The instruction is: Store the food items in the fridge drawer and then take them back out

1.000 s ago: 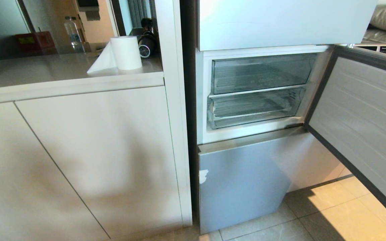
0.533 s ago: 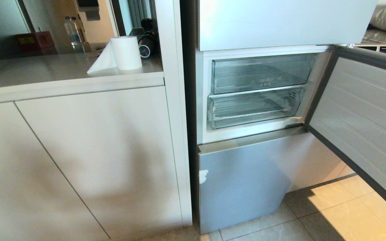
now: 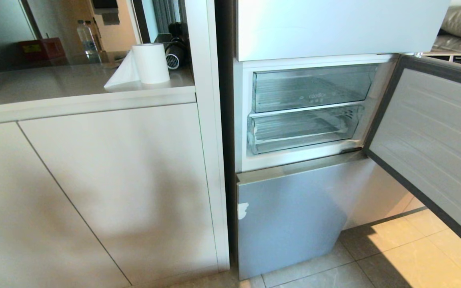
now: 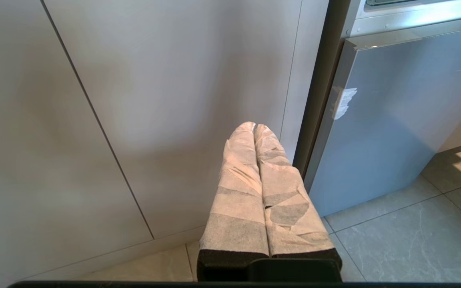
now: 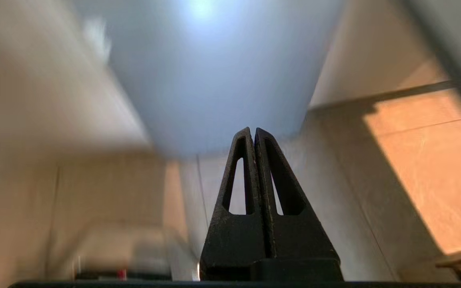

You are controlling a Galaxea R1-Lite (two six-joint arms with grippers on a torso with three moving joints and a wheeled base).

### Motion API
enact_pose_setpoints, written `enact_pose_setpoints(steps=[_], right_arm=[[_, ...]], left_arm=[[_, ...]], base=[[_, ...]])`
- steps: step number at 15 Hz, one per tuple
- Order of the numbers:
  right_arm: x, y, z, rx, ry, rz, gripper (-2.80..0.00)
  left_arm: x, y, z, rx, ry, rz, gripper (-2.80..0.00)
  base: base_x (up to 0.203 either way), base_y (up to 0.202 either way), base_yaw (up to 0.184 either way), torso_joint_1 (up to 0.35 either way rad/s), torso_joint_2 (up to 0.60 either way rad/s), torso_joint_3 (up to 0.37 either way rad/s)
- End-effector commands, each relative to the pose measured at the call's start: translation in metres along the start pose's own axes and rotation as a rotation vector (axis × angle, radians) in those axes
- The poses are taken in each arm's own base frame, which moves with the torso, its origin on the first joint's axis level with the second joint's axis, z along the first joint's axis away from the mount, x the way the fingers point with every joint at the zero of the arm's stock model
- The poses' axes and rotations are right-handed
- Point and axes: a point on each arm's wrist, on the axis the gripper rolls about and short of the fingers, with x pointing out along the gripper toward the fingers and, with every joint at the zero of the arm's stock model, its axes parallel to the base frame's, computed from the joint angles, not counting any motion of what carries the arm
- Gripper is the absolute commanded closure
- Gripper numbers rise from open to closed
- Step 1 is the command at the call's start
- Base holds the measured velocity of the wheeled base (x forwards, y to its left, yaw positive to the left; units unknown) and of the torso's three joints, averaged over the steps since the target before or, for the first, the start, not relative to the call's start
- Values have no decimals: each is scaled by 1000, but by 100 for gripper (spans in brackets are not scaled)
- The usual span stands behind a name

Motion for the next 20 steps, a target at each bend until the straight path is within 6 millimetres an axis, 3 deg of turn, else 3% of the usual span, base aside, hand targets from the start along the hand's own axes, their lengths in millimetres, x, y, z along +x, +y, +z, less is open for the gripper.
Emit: enact_pose_setpoints(steps=[1,3,8,20], right_arm=[[-5,1,-8,-40,23,51,0],[-10,1,-10,-74,-8,74,0],[-25,-3,-27,-118,-194,-66,0],[-20,-3,-28,-97,-245,-67,0]], left_arm=[[0,0,0,0,2,1,0],[0,0,0,0,0,1,0],[0,0,0,-1,0,1,0],[0,0,0,-1,0,1,0]], base=[[0,0,0,0,0,0],[0,0,0,0,0,0],[0,0,0,0,0,0],[0,-1,13,0,1,0]])
